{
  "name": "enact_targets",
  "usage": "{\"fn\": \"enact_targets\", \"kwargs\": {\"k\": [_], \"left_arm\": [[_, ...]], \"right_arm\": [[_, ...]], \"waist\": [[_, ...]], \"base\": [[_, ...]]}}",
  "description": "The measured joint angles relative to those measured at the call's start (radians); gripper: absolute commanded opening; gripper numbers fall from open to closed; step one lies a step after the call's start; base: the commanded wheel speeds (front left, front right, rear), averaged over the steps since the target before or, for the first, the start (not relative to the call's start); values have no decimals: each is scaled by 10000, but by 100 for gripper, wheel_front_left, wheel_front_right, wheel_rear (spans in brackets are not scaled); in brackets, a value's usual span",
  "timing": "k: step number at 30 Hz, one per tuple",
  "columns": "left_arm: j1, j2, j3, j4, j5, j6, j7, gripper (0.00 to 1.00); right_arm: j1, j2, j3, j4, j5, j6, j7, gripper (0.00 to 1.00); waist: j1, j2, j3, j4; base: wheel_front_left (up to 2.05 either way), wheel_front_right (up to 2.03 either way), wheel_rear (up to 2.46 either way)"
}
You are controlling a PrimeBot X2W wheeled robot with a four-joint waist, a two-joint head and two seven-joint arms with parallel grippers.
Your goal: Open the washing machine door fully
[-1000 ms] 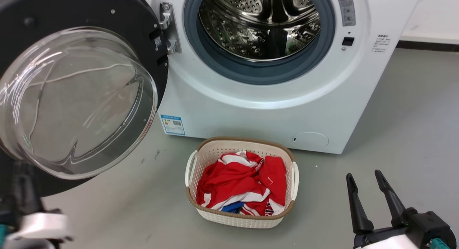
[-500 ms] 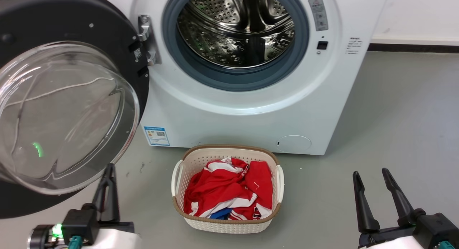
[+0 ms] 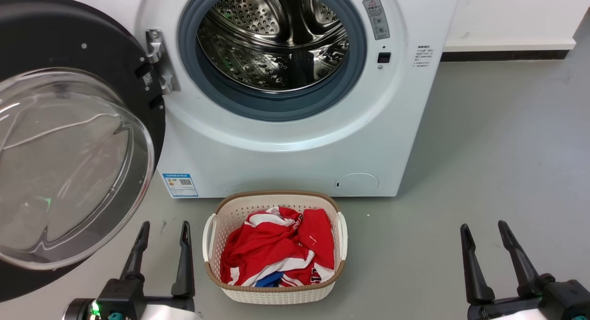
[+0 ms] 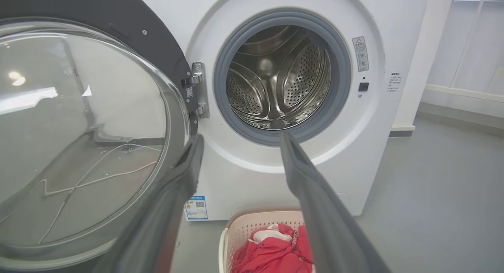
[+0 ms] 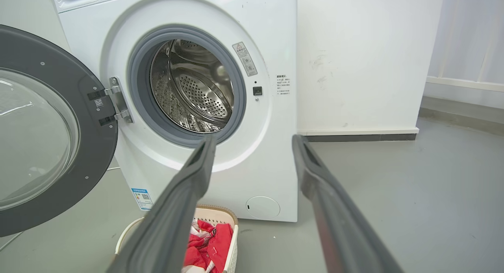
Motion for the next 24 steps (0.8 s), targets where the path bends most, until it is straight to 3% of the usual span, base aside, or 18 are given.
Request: {"fn": "enact_targets", "kwargs": {"k": [24], "left_arm": [[102,2,-476,389,-527,113,0,100]], "right_arm": [[171,2,-167,-69,77,0,0,100]], "waist": [[0,0,-57,-105]], "base": [[0,0,0]]}}
